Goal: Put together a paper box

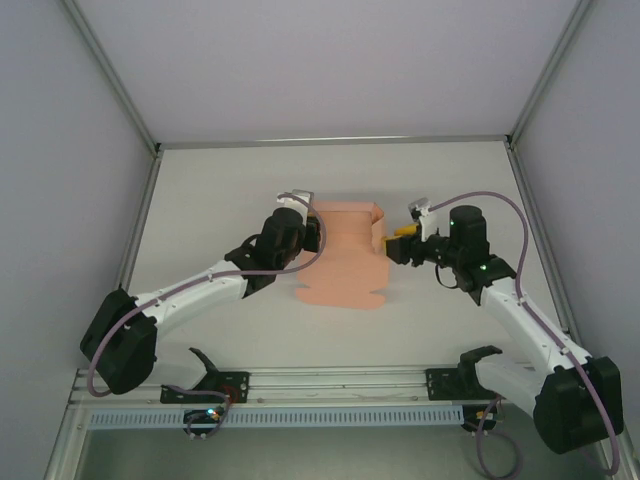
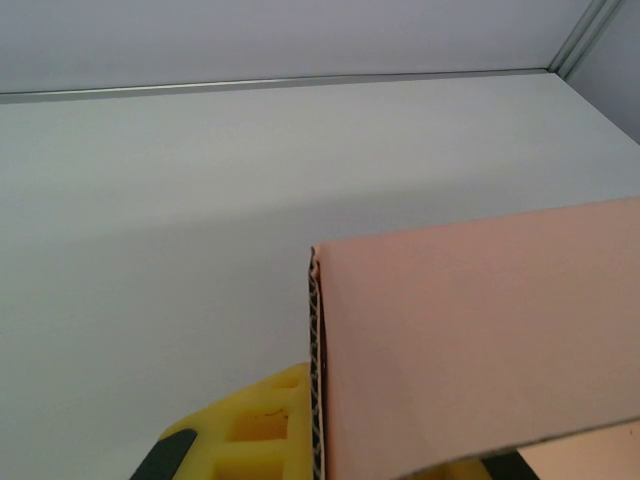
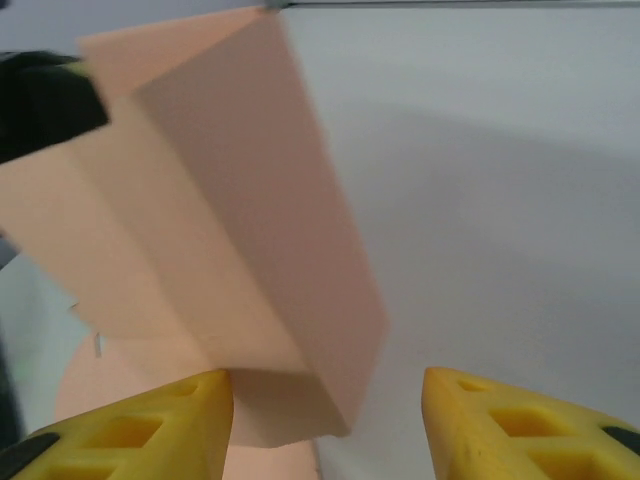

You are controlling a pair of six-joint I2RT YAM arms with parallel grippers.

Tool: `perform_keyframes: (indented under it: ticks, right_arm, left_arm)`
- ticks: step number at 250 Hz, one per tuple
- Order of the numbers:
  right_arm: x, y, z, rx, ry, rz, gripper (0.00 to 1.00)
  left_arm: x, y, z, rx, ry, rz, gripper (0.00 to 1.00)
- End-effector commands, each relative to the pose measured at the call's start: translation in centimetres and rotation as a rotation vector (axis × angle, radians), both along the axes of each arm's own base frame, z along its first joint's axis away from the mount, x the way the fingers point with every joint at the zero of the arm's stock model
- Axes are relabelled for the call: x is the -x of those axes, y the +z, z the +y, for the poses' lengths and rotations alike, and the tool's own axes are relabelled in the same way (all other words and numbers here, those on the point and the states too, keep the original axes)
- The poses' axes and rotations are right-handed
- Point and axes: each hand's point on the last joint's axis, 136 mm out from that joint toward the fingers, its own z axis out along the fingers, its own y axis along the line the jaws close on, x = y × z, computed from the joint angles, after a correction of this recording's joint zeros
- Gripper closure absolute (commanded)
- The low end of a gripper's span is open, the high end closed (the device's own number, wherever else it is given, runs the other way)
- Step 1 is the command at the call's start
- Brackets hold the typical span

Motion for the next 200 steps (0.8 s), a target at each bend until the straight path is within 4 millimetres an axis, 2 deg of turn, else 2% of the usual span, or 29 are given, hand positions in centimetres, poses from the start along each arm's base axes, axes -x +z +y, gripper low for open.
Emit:
perform_keyframes:
  ticks: [1,15,24,38,49,56,73,102,119,181,200]
  right_arm:
    - [0.3,2.1,2.2,-0.008,0.132,-0.075,0.52]
    - [0.3,2.0,2.9,-0.001,0.149,-0.073,0.6]
    - [0.3,1.9,3.4,0.005,0.165,-0.071,0.61]
    - [0.0,1.8,4.1,0.028,0.155,-0.083,0.6]
    - [-0.7,1.4,4.1,0.072,0.107,-0.088,0.53]
    - [-1.2,1.2,4.1,0.108,0.068,-0.095,0.53]
    - [-2.6,0.9,3.4,0.192,-0.055,-0.114,0.55]
    - [-5.2,1.1,0.4,0.301,-0.352,-0.143,0.55]
    - [-5.8,1.1,-0.5,0.324,-0.427,-0.167,0.54]
    - [-7.5,-0.3,0.8,0.355,-0.397,-0.157,0.48]
    - [-8.0,-0.8,1.5,0.362,-0.368,-0.157,0.56]
  left_arm:
    - [-0.3,1.0,-0.4,0.026,-0.012,-0.017,1.0]
    - [-0.3,1.0,-0.6,0.029,-0.017,-0.015,1.0]
    - [-0.3,1.0,-0.6,0.03,-0.017,-0.014,1.0]
    - [-0.3,1.1,-0.7,0.034,-0.021,-0.012,1.0]
    - [-0.3,1.1,-0.9,0.038,-0.026,-0.012,1.0]
    - [-0.2,1.1,-0.9,0.039,-0.028,-0.011,1.0]
    - [-0.2,1.2,-0.9,0.04,-0.029,-0.013,1.0]
    - [-0.1,1.4,-1.0,0.042,-0.034,-0.016,1.0]
    - [-0.1,1.4,-1.0,0.042,-0.033,-0.016,1.0]
    - [0.0,1.5,-1.3,0.041,-0.043,-0.018,1.0]
    - [0.1,1.5,-1.4,0.041,-0.044,-0.018,1.0]
